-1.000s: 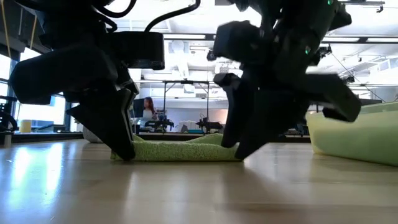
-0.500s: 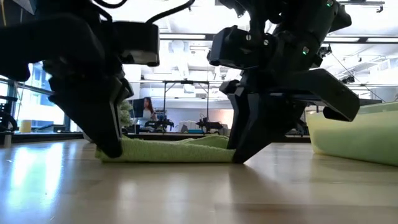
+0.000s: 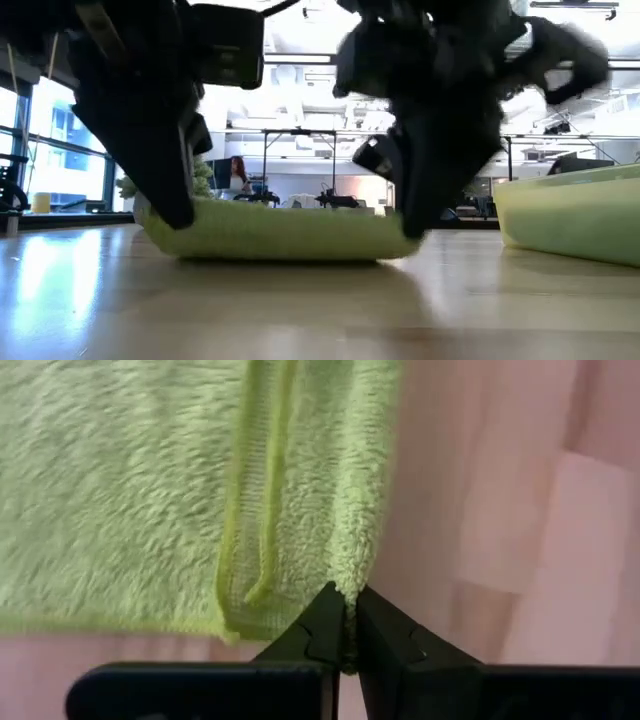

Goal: Roll microfiber towels into tight, uniform cylinder then place into a basket
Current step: Roll the light green cloth

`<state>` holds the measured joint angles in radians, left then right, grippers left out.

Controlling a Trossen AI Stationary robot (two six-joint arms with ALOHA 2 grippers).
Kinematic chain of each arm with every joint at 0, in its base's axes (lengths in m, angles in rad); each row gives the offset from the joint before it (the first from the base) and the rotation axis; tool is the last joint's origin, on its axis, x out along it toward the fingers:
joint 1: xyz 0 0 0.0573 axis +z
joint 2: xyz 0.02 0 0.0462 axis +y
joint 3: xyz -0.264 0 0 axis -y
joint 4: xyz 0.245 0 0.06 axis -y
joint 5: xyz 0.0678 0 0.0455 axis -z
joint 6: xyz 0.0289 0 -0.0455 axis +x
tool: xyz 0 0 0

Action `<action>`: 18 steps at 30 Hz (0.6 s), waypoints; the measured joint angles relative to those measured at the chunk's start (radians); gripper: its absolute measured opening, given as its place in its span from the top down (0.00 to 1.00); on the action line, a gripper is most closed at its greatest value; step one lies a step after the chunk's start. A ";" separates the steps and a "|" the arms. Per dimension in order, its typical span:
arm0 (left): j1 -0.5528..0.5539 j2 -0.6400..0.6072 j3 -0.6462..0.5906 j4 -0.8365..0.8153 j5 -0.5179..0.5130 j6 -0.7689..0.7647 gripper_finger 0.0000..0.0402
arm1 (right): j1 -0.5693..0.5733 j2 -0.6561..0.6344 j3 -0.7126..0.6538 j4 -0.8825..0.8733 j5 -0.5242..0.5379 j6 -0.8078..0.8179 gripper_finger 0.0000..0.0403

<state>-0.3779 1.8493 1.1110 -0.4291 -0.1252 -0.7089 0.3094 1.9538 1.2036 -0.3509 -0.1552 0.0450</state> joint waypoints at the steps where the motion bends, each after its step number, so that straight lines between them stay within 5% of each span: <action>1: 0.000 -0.005 0.004 -0.004 0.010 -0.004 0.97 | -0.008 -0.009 0.007 -0.001 -0.046 0.007 0.99; 8: 0.004 -0.043 0.023 -0.043 0.036 -0.158 0.97 | -0.074 -0.018 0.022 0.012 -0.213 0.115 1.00; 18: 0.053 0.019 0.023 -0.103 0.020 -0.312 0.97 | -0.107 0.013 0.022 0.004 -0.126 0.175 1.00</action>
<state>-0.3245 1.8683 1.1336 -0.5324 -0.1050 -1.0209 0.2028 1.9667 1.2254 -0.3468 -0.2816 0.2199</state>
